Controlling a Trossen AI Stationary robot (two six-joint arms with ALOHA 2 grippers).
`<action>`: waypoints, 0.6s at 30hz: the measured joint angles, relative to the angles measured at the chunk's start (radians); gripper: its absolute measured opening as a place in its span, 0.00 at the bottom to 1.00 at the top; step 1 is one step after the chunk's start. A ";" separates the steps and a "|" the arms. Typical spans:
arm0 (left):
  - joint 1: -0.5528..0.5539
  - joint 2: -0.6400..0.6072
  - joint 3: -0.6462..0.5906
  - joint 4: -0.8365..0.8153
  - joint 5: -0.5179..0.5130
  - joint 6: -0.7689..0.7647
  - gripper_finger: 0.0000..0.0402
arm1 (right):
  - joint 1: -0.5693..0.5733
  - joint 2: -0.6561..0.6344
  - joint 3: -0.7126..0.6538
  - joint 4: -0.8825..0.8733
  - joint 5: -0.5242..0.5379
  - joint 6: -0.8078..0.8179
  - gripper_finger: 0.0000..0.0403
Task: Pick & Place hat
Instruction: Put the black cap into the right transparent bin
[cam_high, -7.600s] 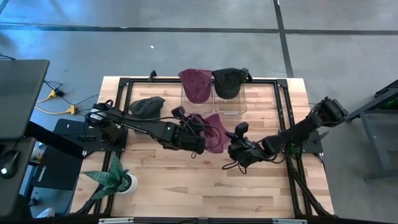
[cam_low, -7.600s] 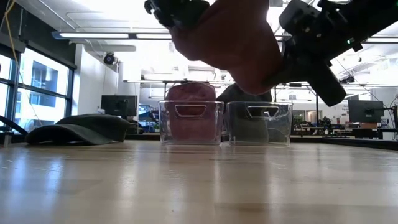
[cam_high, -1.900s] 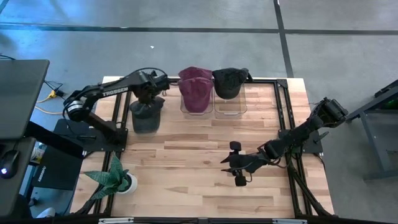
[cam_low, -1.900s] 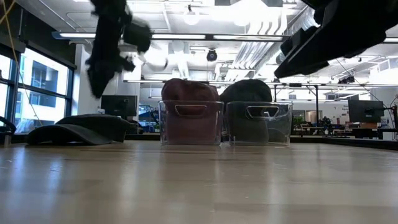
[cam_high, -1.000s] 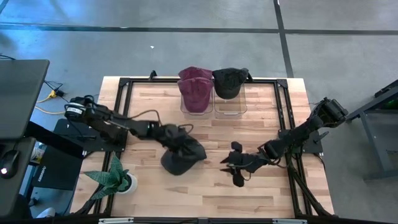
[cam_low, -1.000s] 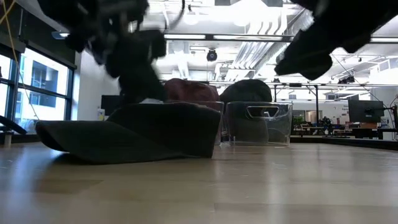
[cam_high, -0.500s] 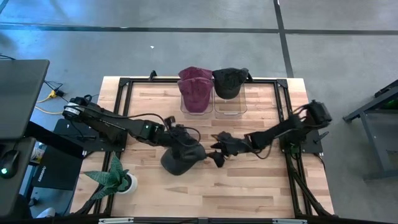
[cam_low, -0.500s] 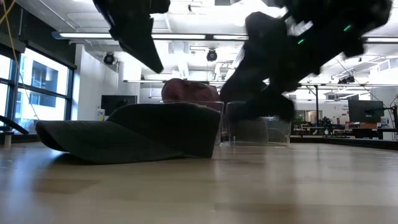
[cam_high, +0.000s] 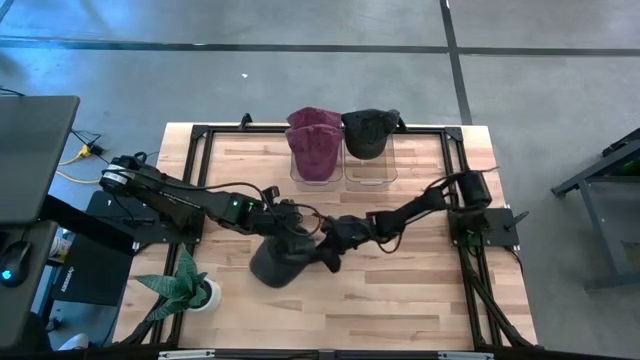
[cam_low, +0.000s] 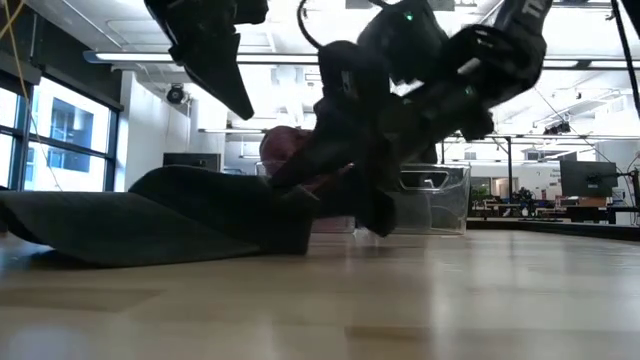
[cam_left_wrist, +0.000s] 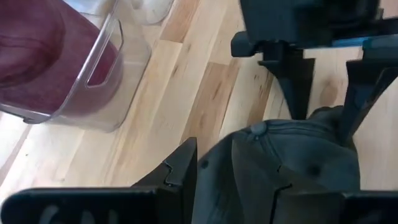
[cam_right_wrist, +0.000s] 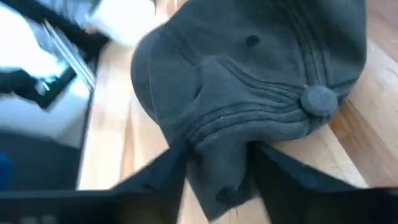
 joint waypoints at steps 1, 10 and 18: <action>0.000 0.000 0.000 0.002 -0.001 0.001 0.24 | 0.000 -0.008 0.010 -0.031 0.001 -0.030 0.41; 0.001 -0.110 0.000 0.056 -0.014 0.117 0.24 | 0.055 -0.235 0.091 -0.408 0.083 -0.432 0.06; 0.001 -0.151 0.000 0.319 0.113 0.409 0.24 | 0.201 -0.489 0.202 -0.821 0.245 -1.035 0.03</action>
